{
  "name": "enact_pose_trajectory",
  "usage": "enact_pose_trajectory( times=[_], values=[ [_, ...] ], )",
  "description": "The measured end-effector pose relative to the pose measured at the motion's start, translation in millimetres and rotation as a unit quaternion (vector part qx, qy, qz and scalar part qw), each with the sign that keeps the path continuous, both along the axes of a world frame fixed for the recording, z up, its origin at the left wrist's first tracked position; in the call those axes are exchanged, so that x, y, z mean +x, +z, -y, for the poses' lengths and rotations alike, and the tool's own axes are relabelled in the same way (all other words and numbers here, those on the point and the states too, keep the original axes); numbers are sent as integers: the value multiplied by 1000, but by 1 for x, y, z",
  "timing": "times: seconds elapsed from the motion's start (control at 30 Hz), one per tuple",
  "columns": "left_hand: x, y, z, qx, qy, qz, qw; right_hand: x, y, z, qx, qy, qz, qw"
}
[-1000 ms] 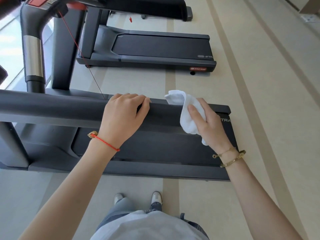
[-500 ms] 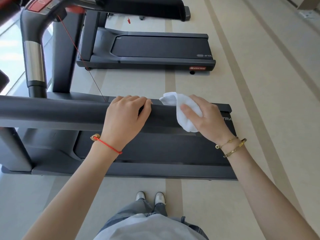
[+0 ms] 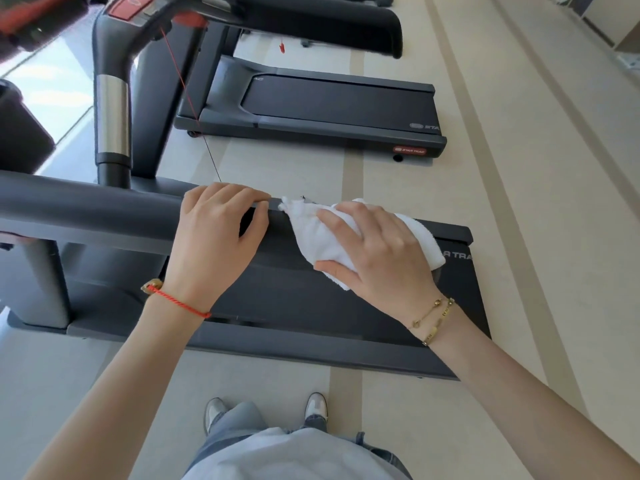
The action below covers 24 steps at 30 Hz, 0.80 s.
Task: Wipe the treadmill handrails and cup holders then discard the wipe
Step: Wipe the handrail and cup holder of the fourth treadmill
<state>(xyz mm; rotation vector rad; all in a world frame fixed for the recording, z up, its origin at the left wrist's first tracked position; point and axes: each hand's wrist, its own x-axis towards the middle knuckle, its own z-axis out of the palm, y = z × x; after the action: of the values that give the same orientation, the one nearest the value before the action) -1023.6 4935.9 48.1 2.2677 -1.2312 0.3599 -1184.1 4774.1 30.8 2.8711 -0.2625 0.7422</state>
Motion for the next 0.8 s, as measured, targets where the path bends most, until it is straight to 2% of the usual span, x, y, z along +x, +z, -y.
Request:
enact_pose_trajectory(
  times=[0.37,0.8],
  values=[
    [67,6,-69,-4,44,-1,999,93,5,-71,-48,26,9,998],
    [182,12,-176,-22,62,32,997,217,15,-176,-19,27,2,999]
  ],
)
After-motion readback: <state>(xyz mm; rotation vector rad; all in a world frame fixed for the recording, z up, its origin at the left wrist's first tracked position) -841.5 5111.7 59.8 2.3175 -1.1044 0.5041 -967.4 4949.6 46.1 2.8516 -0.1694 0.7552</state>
